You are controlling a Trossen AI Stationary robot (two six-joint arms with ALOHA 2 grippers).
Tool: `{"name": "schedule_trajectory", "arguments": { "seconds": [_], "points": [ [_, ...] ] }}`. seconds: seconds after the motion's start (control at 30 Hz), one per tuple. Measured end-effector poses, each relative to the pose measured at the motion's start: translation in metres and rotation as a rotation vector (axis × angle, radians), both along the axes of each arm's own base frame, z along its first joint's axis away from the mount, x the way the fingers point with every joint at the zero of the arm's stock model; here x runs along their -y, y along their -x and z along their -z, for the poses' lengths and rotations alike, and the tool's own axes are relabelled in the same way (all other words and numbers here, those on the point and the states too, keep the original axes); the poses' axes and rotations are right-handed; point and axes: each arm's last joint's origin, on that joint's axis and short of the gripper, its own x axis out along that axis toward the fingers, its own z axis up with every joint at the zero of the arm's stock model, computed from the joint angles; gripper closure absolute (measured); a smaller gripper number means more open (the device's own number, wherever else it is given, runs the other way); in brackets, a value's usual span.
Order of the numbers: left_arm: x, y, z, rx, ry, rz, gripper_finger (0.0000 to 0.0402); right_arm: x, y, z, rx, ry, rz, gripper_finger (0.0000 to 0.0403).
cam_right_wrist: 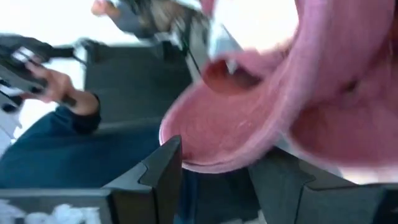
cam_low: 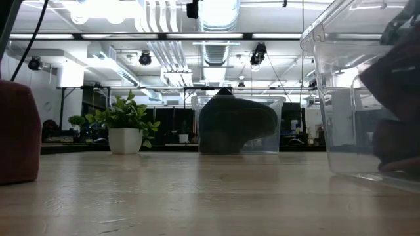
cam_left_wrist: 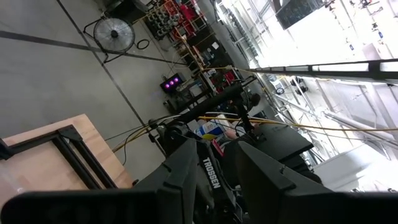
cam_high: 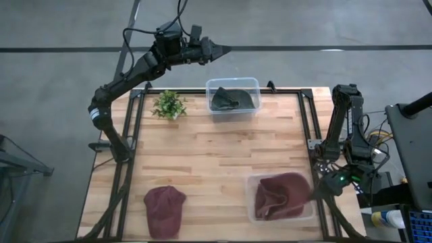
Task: Pick & Place hat
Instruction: Put the maroon cap into the bottom transparent bin
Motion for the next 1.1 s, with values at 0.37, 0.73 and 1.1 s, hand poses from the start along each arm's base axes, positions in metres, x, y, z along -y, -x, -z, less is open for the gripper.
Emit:
{"name": "schedule_trajectory", "arguments": {
  "seconds": [0.37,0.73,1.1],
  "points": [
    [0.0,0.0,0.0,0.0,0.0,-0.004,0.0296,-0.007,0.009,0.008,-0.334,-0.123,-0.268,0.0253],
    [-0.001,-0.001,0.004,-0.011,0.006,-0.007,0.0296,0.003,0.003,0.01,-0.202,0.015,-0.155,0.0257],
    [-0.001,-0.001,0.004,-0.009,0.011,-0.008,0.0296,0.002,0.011,0.021,-0.525,-0.017,-0.307,0.0257]
  ]
}}
